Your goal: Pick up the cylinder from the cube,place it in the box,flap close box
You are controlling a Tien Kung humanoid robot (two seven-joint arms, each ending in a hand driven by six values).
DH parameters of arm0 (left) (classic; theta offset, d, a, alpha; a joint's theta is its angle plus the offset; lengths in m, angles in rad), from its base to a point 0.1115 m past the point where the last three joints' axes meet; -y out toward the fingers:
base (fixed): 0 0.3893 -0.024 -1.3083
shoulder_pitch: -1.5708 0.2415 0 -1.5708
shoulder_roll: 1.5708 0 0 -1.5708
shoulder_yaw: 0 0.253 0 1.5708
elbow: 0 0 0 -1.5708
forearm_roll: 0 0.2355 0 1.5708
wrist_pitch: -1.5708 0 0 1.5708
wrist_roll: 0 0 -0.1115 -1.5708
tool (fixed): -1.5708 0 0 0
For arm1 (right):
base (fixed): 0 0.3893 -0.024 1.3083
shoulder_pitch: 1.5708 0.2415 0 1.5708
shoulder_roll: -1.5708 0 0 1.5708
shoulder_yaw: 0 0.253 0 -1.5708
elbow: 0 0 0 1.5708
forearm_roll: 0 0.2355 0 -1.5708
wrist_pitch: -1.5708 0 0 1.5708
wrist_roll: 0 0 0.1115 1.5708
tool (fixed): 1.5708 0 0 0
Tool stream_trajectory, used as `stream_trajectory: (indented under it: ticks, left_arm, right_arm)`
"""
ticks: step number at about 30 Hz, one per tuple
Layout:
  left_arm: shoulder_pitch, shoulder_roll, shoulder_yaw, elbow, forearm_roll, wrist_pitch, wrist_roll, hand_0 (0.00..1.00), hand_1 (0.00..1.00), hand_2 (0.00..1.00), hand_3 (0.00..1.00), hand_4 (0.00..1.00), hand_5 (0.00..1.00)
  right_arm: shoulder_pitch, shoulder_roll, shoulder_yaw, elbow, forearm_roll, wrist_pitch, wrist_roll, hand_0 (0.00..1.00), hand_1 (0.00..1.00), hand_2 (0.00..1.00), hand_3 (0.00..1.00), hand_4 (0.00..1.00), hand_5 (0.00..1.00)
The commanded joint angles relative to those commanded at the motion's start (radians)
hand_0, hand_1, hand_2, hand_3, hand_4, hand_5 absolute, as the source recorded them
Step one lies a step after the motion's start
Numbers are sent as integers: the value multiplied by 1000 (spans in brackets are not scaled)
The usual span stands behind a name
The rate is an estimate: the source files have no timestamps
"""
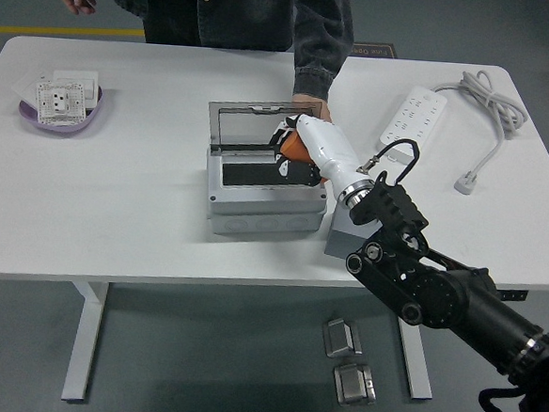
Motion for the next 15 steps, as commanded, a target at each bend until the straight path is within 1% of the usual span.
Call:
stream_trajectory:
  ticks: [7,9,13,15]
  left_arm:
    - [-5,3,5,0,-1,-1,2,671,674,566,666,437,4]
    - [-6,4,7,0,-1,-1,2,671,674,566,666,437,4]
    - [-8,6,10,0,-1,-2,2,671,674,566,665,437,5]
    - [-8,7,9,0,1,-2,2,671,674,566,665,437,5]
  right_arm:
    - [74,30,-81,-62,-6,37,-19,96,181,421,383,2,2]
    - [90,38,-98,-79,-6,59,-25,96,181,421,383,2,2]
    - [124,56,-132,-118,-24,128,-53,100,181,421,384,2,2]
    - [140,65,-149,-133,-36,150,-61,100,181,421,384,2,2]
